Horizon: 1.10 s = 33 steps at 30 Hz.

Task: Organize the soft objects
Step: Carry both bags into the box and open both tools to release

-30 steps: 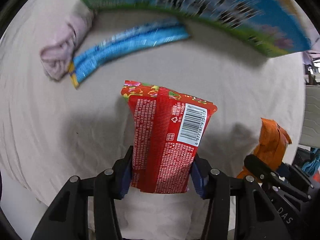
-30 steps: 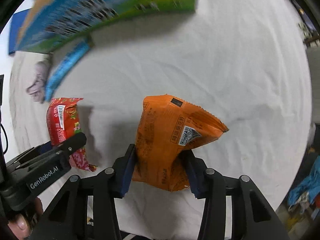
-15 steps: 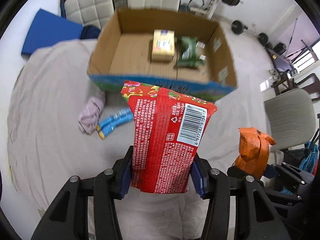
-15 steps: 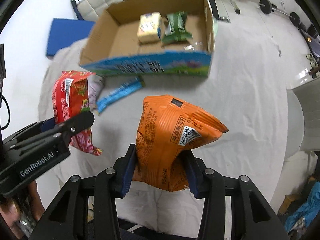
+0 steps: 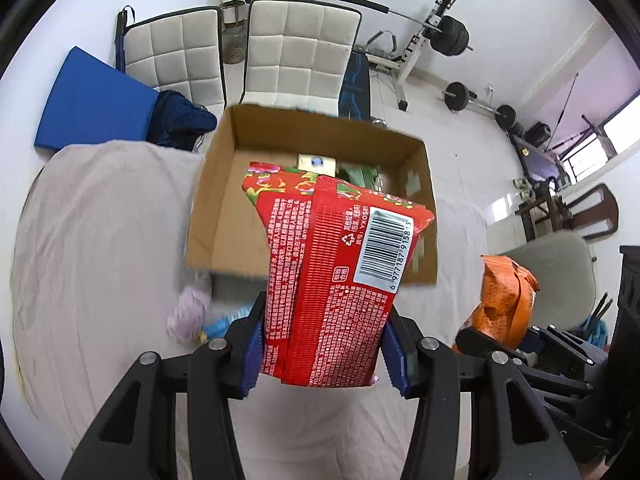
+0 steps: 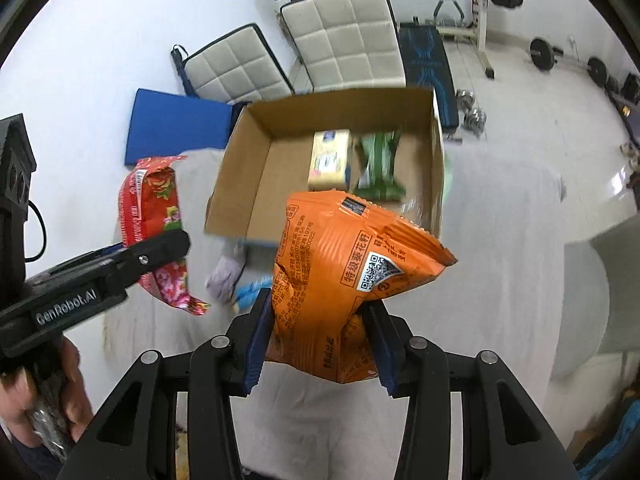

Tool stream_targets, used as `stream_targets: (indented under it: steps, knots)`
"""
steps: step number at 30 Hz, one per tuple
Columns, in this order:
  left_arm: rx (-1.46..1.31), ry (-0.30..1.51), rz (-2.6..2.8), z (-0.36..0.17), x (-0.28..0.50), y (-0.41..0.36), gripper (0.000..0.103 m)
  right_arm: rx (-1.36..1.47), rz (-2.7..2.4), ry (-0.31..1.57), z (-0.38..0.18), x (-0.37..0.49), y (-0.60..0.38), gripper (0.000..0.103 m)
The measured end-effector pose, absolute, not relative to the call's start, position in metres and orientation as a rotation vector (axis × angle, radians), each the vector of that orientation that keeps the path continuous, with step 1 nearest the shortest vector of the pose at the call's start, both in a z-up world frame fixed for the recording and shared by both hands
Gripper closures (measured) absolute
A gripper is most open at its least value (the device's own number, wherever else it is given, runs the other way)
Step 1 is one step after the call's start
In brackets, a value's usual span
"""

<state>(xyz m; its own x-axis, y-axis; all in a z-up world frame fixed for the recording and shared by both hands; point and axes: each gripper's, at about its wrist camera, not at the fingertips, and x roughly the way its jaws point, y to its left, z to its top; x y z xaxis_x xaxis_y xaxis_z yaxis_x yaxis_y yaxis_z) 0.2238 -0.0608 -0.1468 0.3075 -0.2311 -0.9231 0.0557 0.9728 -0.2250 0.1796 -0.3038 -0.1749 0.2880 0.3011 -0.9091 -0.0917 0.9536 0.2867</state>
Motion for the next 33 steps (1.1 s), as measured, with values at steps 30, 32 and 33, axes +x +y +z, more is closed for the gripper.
stream_targets:
  steps: [30,32,33]
  knots:
    - [-0.051,1.624,-0.126,-0.336,0.449,-0.059,0.055,0.029,0.173,1.624,-0.39,0.346,-0.271,0.056]
    - [-0.05,1.629,-0.122,-0.338,0.453,-0.059,0.055,0.027,0.166,1.635,-0.394,0.346,-0.271,0.055]
    - [-0.054,1.639,-0.125,-0.34,0.456,-0.058,0.055,0.023,0.163,1.633,-0.396,0.347,-0.271,0.055]
